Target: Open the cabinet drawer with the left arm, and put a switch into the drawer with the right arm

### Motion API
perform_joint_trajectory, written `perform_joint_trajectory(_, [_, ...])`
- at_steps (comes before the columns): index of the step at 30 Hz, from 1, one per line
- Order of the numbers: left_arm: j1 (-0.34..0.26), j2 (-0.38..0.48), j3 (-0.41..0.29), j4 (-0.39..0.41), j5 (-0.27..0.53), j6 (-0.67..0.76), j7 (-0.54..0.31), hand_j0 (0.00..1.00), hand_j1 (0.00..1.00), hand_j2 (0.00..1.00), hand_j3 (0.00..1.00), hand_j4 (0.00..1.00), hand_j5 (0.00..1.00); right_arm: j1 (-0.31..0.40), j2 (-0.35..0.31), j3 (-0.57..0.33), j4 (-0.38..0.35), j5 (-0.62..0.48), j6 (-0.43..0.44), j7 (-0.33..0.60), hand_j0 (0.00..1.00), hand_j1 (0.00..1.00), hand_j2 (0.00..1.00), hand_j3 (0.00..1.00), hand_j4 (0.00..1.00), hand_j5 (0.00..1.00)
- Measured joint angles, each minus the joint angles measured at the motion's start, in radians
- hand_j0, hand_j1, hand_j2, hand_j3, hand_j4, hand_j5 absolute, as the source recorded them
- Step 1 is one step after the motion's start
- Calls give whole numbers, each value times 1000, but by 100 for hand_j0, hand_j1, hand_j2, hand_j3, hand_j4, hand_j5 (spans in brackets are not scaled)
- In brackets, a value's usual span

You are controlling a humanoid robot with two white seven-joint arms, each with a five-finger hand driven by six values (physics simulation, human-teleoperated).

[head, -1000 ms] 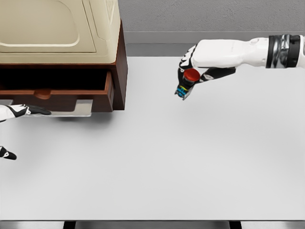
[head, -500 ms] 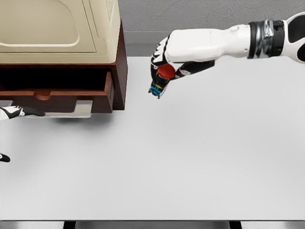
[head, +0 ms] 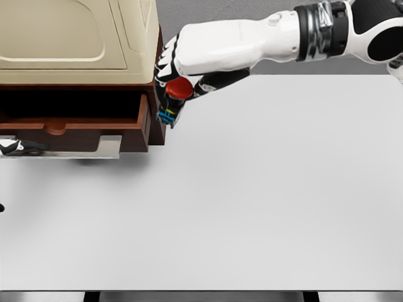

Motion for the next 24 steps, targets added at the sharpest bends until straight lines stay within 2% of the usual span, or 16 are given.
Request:
perform_joint_trajectory(10, [-5,-2,23,3,-5,1,58,100,100,100,100,100,100,-34,81,-1,21,-13,0,12,47,47,47,47,47,47])
perform_joint_trajectory(24, [1,-9,29,1,-8,1,63,100,100,100,100,100,100,-54,224,-1,150,-12,0,32,47,47,47,47,47,47])
